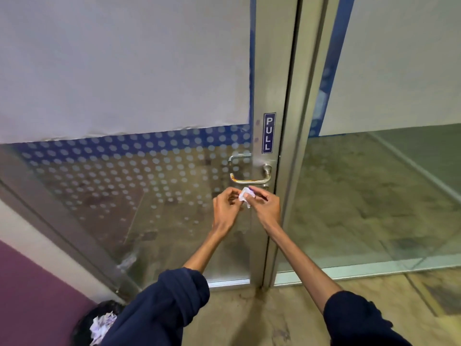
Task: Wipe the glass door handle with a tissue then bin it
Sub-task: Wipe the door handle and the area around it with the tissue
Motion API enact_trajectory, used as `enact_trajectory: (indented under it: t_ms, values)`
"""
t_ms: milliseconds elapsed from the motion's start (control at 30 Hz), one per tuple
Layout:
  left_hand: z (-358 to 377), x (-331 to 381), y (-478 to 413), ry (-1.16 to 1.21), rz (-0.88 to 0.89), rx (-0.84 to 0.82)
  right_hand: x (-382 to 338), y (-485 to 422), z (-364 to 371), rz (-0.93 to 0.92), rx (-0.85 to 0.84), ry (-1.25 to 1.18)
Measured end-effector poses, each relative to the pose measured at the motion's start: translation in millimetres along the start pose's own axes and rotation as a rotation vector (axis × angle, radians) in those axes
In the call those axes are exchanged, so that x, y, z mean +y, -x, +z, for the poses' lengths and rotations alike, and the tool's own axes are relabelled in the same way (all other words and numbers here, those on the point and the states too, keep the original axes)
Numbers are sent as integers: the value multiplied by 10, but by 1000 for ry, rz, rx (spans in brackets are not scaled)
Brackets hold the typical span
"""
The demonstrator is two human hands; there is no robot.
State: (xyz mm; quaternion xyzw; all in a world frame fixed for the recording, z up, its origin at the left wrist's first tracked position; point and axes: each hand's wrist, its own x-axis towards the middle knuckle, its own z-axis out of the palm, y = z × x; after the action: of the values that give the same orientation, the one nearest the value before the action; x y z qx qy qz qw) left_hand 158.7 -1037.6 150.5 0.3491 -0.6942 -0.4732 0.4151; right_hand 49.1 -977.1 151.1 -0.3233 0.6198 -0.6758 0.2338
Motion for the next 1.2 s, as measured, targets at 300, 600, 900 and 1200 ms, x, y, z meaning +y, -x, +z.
enact_trajectory:
  t_ms: [300,600,900,1200]
  values:
    - [-79,153,-693,-76,247,-50,-326,-452,245,-140,140,13]
    - [-114,660,-1042,-527,608,363,-795,-794,282,-331,331,-103]
    - [-126,585,-1627,-869,643,417,-1011,-1116,119,-607,424,132]
    - [50,603,-1940,-876,626,530,-1030,-1354,-5,-737,336,301]
